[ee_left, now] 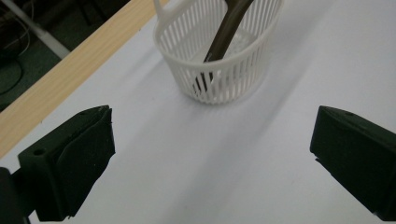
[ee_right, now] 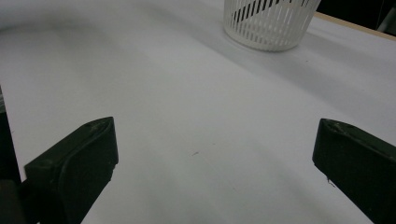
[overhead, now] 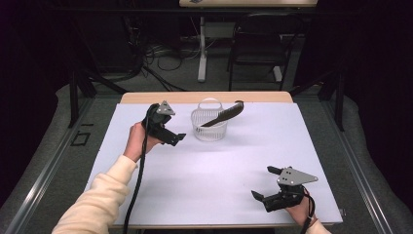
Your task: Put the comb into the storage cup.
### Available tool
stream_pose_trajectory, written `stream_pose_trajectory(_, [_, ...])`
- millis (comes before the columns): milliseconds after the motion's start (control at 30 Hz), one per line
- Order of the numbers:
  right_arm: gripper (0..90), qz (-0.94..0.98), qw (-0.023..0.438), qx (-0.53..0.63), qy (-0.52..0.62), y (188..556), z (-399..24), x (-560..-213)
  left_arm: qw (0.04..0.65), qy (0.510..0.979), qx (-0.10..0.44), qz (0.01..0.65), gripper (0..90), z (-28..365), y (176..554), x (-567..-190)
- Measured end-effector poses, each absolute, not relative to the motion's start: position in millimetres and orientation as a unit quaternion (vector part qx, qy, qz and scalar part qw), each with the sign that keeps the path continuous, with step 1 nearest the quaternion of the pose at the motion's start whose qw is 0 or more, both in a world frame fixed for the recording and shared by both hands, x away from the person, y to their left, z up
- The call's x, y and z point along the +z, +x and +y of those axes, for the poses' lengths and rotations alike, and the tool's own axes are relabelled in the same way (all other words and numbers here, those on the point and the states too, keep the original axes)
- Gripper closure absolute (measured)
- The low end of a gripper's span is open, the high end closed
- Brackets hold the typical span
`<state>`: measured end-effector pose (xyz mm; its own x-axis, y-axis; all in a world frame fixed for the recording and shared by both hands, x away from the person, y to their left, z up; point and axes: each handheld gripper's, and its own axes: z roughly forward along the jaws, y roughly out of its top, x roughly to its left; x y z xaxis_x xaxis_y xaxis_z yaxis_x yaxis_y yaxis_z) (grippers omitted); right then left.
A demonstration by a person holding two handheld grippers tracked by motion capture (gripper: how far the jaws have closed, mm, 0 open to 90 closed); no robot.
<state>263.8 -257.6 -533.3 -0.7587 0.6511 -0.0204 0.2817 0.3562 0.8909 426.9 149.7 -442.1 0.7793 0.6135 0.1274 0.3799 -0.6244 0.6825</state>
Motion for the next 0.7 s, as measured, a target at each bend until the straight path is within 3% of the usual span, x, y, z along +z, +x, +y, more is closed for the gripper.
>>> stream_pose_trajectory(700, [0.0,0.801,0.19,0.487,0.291,263,-257,-533,0.314,0.871,0.184,0.329,0.0,189,380,-461])
